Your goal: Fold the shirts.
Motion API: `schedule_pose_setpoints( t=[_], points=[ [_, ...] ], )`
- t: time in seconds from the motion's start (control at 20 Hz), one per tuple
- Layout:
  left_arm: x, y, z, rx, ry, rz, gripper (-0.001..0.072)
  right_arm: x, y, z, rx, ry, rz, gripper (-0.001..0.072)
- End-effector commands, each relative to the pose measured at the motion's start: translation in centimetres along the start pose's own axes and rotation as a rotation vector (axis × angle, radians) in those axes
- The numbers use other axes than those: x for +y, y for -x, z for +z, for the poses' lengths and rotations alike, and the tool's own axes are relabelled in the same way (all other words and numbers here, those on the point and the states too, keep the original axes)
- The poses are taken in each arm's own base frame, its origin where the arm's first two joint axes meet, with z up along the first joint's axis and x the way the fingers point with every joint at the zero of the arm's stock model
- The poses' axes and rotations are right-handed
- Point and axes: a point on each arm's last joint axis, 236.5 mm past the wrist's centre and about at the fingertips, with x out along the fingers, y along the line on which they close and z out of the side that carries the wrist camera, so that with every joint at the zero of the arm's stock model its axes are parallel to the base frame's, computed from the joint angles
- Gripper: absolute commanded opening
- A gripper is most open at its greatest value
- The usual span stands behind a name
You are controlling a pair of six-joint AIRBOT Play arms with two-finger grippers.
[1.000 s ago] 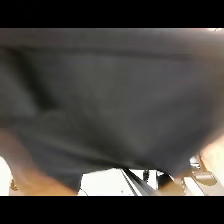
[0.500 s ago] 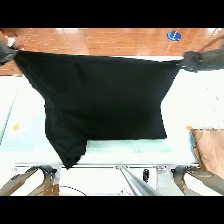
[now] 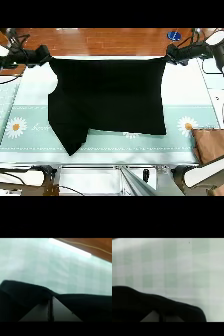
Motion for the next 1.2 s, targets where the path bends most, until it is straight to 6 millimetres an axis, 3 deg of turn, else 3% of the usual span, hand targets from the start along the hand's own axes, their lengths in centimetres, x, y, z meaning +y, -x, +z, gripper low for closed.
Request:
schedule_pose_setpoints(
  t=[0.0,0.1,0.35,0.6,0.8,0.85,0.9,1.0,1.15],
  points=[
    [1.0,-1.8,-2.7,0.112,-0.006,-0.002,0.0013,-1.0,-1.4,-1.7,0.107,0.016,0.024,0.0027],
    [1.8,-0.7,-3.6,0.173,-0.006,-0.008,0.0013,-1.2,-0.2,-2.8,0.157,0.029,0.028,0.0027],
    [4.5,2.2,-9.0,0.447,-0.059,-0.020,0.0013,-3.8,2.3,-8.2,0.397,0.056,-0.039,0.0027],
    [7.0,0.7,-14.8,0.622,-0.051,0.032,0.0013,-6.1,-0.4,-13.2,0.527,0.028,-0.106,0.0027],
    [7.4,0.6,-16.9,0.707,-0.017,0.021,0.0018,-7.0,-1.6,-15.7,0.581,0.001,-0.130,0.0033],
    [7.2,0.9,-17.0,0.720,-0.008,0.019,0.0168,-7.4,-1.5,-15.8,0.583,-0.014,-0.152,0.0158],
    [7.0,1.3,-17.3,0.736,-0.003,0.016,0.0485,-7.7,-1.0,-16.1,0.599,-0.023,-0.175,0.0372],
    [6.7,2.2,-17.2,0.746,0.008,0.023,0.0509,-8.5,0.9,-16.8,0.643,-0.019,-0.237,0.0415],
    [6.6,5.0,-15.9,0.704,-0.011,0.057,0.0509,-9.1,5.3,-14.6,0.546,0.029,-0.364,0.0415]
  ],
)
